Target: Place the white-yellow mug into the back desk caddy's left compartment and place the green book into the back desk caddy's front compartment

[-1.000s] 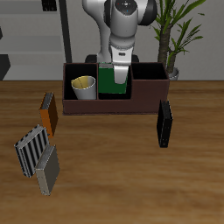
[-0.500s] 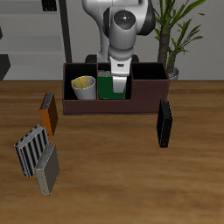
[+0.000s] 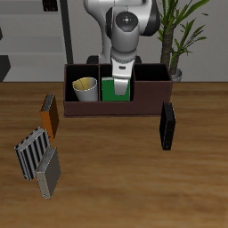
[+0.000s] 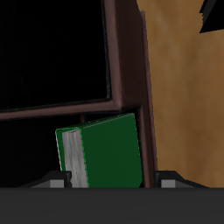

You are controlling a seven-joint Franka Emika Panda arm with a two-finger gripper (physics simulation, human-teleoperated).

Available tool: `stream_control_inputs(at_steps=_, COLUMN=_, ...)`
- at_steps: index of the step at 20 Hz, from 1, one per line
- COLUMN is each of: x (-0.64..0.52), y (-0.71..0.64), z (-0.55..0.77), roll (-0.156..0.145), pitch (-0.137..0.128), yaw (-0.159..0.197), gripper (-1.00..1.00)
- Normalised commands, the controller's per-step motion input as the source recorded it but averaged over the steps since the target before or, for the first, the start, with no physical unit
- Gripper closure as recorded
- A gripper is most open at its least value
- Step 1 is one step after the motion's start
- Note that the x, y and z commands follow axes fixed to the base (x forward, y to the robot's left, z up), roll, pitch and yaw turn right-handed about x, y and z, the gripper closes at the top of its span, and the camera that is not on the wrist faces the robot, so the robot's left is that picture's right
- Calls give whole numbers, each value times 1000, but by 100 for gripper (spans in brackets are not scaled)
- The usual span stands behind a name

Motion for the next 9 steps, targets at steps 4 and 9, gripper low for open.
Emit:
stream_control_inputs(at_steps=4, x=18, y=34, z=236, roll=16, pitch=-51, yaw=-24, gripper=-100)
stream_control_inputs(at_steps=9, x=4, y=-7, z=186, roll=-2, pitch=-23, yaw=-23, gripper=-100)
